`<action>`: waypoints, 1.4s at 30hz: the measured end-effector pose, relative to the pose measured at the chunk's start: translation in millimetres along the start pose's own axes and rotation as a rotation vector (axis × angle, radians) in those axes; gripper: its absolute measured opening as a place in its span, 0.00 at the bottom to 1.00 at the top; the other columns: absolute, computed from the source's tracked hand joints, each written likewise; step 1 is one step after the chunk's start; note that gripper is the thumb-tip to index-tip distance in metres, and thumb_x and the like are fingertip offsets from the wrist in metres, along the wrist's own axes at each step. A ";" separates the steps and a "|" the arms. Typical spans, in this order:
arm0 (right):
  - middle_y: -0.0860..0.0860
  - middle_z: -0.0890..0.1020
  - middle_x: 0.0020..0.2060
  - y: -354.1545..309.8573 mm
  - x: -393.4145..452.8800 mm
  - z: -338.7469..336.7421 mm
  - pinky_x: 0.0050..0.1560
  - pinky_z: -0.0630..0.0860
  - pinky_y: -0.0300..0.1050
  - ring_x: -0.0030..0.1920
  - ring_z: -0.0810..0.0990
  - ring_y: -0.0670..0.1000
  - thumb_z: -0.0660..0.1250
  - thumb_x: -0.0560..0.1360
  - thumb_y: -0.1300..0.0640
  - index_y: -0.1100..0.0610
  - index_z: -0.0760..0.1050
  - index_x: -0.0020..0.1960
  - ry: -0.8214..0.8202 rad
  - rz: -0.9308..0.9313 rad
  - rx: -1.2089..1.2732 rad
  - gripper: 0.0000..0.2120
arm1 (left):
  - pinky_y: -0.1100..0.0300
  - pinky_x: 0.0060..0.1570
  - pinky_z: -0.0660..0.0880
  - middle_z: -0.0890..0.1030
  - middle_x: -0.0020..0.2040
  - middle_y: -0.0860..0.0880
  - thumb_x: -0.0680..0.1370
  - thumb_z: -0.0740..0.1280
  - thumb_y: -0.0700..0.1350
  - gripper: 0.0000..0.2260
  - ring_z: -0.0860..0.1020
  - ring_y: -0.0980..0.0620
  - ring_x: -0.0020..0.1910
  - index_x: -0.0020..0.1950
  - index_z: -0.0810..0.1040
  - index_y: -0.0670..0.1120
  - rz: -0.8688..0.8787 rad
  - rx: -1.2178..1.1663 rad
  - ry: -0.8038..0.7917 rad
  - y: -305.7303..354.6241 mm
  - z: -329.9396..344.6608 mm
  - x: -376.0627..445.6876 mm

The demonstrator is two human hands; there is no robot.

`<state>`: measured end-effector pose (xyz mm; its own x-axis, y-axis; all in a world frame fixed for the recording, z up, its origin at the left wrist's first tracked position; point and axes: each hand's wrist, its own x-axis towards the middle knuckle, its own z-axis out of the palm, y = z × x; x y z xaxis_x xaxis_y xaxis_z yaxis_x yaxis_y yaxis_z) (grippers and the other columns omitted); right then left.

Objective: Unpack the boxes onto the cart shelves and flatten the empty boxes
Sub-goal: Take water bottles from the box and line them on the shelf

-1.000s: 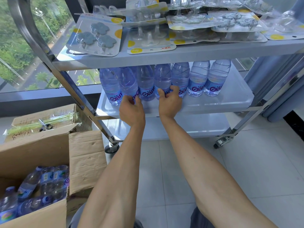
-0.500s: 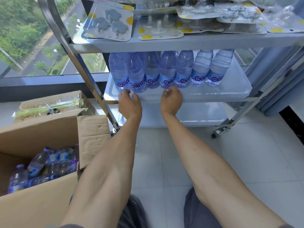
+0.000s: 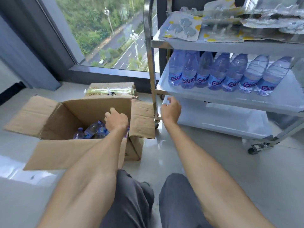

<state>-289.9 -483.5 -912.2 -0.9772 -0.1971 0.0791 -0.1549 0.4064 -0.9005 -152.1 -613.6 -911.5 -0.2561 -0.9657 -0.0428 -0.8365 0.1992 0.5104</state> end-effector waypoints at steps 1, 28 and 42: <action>0.56 0.80 0.55 -10.0 -9.2 16.0 0.50 0.67 0.39 0.56 0.77 0.56 0.63 0.76 0.65 0.59 0.77 0.58 -0.050 -0.025 -0.003 0.12 | 0.45 0.62 0.70 0.70 0.68 0.38 0.79 0.60 0.44 0.20 0.70 0.38 0.67 0.71 0.67 0.43 -0.057 0.022 -0.010 -18.4 -8.0 5.9; 0.61 0.71 0.67 107.8 -52.0 358.5 0.70 0.67 0.54 0.68 0.72 0.61 0.69 0.75 0.58 0.58 0.66 0.71 -0.433 0.949 -0.523 0.26 | 0.51 0.66 0.67 0.70 0.71 0.39 0.79 0.64 0.45 0.21 0.68 0.40 0.70 0.71 0.70 0.41 -0.579 0.445 -0.597 -188.1 170.0 219.2; 0.60 0.71 0.66 125.0 -65.1 368.9 0.68 0.67 0.56 0.68 0.71 0.61 0.77 0.67 0.53 0.58 0.65 0.71 -0.379 0.898 -0.577 0.37 | 0.43 0.71 0.58 0.60 0.77 0.41 0.78 0.68 0.46 0.28 0.56 0.35 0.75 0.77 0.64 0.49 -0.334 1.016 -0.916 -239.6 178.0 234.9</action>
<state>-192.0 -749.0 -1187.7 -0.6770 0.1554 -0.7194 0.4404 0.8687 -0.2268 -98.1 -858.6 -1196.8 0.1300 -0.6198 -0.7739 -0.7991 0.3966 -0.4518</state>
